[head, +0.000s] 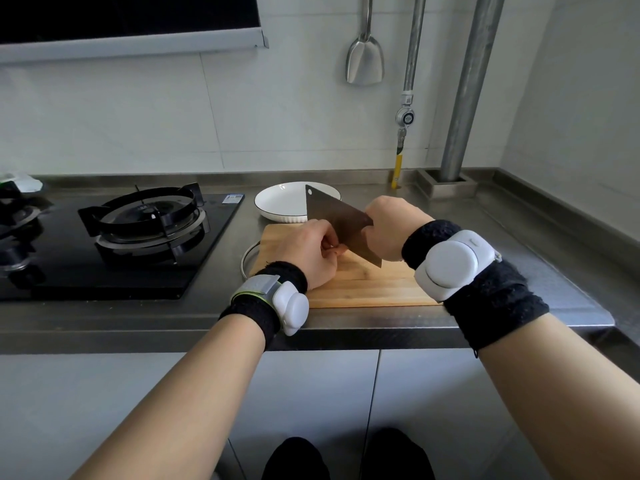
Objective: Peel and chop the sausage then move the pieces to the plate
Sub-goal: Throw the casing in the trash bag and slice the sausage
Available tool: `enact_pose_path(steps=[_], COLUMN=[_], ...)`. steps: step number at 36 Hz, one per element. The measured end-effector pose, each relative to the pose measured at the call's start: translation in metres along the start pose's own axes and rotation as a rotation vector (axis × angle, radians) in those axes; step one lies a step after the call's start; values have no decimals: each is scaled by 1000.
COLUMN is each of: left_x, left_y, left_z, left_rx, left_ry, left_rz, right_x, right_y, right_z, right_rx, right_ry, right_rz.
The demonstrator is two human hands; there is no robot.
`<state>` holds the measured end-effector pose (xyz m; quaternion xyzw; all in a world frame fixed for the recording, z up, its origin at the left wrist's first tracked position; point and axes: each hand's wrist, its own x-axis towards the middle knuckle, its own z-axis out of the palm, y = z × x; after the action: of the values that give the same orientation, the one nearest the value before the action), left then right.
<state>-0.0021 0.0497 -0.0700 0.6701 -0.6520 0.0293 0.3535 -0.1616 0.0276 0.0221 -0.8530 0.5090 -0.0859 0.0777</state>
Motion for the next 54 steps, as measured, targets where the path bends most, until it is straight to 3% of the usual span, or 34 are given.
enact_pose_path(steps=[18,43,54], left_x=[-2,2,2], left_y=[4,-4,-1], left_z=[-6,0,-1], left_rx=[26,40,-17], left_ry=[15,-13,19], left_rz=[-31,-21,-102], right_x=[-5,-2,3], right_y=[-6,-12,-9], right_z=[-4,0,4], right_rx=[-15,-18,-28], right_ry=[39,-45,-60], right_rz=[-31,-8,7])
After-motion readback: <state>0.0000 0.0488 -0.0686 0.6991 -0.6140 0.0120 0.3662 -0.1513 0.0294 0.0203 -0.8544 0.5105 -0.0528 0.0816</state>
